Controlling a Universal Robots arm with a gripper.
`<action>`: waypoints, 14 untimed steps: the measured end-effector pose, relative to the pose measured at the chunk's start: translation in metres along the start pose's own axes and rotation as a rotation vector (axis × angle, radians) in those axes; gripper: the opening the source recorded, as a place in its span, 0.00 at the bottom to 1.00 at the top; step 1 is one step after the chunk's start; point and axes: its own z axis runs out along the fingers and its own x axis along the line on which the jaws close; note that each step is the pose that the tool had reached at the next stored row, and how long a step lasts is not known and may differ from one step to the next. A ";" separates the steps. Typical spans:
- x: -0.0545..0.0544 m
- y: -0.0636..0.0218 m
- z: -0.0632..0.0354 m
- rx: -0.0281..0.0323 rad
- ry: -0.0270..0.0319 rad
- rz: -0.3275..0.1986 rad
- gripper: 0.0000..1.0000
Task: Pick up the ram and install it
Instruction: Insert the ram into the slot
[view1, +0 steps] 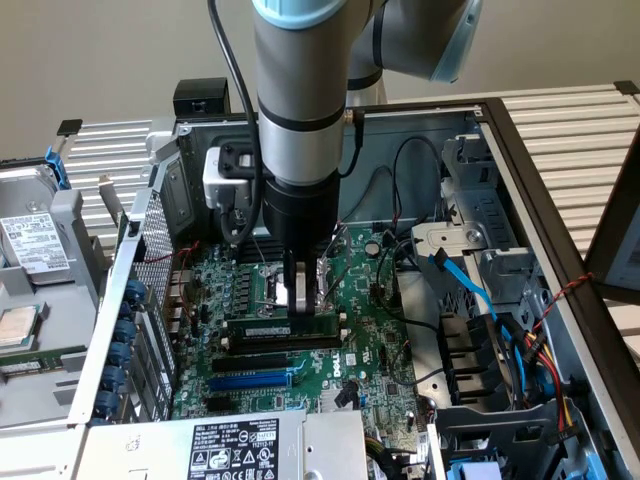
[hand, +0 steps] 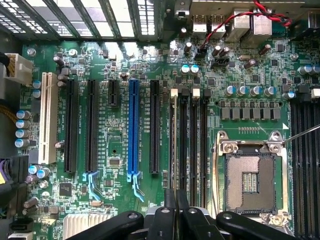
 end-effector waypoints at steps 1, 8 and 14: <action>0.000 0.0001 0.0003 0.0001 -0.0002 0.000 0.13; 0.000 0.0004 0.0021 -0.0001 -0.0017 0.000 0.13; 0.000 0.0003 0.0022 0.0005 -0.0071 0.000 0.13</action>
